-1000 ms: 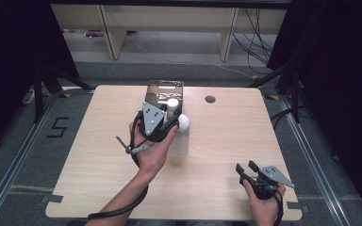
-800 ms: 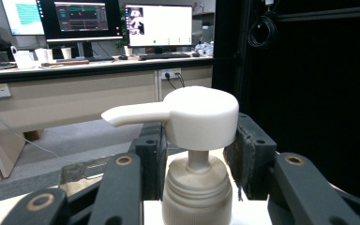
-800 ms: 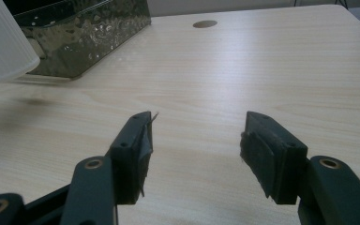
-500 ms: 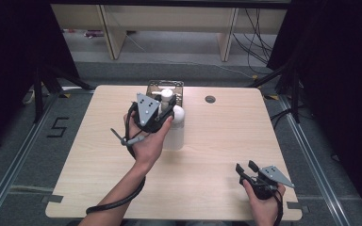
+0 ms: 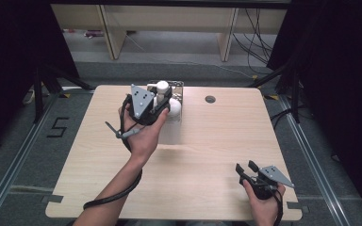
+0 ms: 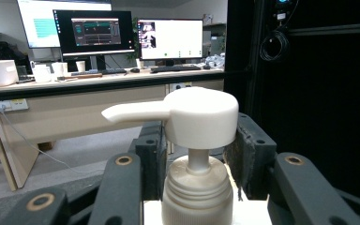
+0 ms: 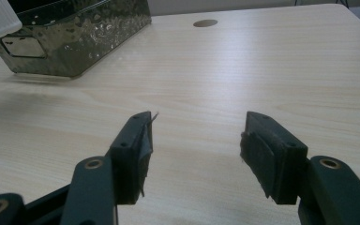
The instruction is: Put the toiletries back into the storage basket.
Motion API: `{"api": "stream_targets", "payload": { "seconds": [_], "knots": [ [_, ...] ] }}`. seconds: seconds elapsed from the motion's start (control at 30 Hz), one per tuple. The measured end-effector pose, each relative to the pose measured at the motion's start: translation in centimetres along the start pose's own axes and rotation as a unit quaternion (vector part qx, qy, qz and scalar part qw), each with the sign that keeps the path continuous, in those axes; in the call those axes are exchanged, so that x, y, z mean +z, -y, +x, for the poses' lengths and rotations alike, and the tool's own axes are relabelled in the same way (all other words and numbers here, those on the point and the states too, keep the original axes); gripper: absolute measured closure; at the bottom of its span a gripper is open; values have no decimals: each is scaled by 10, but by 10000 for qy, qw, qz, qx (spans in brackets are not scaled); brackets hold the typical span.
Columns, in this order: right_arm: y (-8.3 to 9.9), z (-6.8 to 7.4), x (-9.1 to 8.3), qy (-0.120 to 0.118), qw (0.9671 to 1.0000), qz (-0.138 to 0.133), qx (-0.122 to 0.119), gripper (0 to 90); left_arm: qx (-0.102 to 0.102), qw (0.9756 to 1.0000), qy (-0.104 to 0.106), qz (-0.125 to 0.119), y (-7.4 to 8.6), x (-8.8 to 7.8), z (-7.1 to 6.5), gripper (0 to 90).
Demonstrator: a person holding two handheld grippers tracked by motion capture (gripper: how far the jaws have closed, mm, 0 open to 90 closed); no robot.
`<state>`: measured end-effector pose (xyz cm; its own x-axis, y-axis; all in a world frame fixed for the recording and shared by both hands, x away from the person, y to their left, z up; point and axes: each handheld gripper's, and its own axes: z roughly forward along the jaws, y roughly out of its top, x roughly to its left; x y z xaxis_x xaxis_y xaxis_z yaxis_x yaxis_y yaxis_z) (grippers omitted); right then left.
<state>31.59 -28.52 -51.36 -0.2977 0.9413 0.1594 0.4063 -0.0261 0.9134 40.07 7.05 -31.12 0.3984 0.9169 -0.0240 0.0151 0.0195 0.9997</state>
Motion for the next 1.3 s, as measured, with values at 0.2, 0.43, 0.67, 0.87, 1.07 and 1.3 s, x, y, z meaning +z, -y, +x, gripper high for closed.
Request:
{"api": "stream_targets", "payload": {
  "seconds": [0.2, 0.43, 0.67, 0.87, 1.07, 1.3],
  "knots": [
    [0, 0, 0, -22, 10000, -2, 14, 436, 108, 9999, -53, -36, -5, 3, 7, 595],
    [0, 0, 0, -21, 10000, -5, -14, 436, 131, 9999, -93, -57, -7, 6, 12, 595],
    [0, 0, 0, -27, 10000, -7, -31, 436, 79, 9999, -75, -69, -9, 11, 17, 595],
    [0, 0, 0, -25, 10000, -13, -16, 436, 79, 9998, -121, -121, -13, 16, 20, 595],
    [0, -1, 0, 16, 9999, -57, -113, 435, 105, 9997, -138, -147, -16, 21, 24, 595],
    [0, -1, 0, 5, 9999, -33, -110, 435, 123, 9996, -167, -168, -19, 27, 28, 595]
  ]
}}
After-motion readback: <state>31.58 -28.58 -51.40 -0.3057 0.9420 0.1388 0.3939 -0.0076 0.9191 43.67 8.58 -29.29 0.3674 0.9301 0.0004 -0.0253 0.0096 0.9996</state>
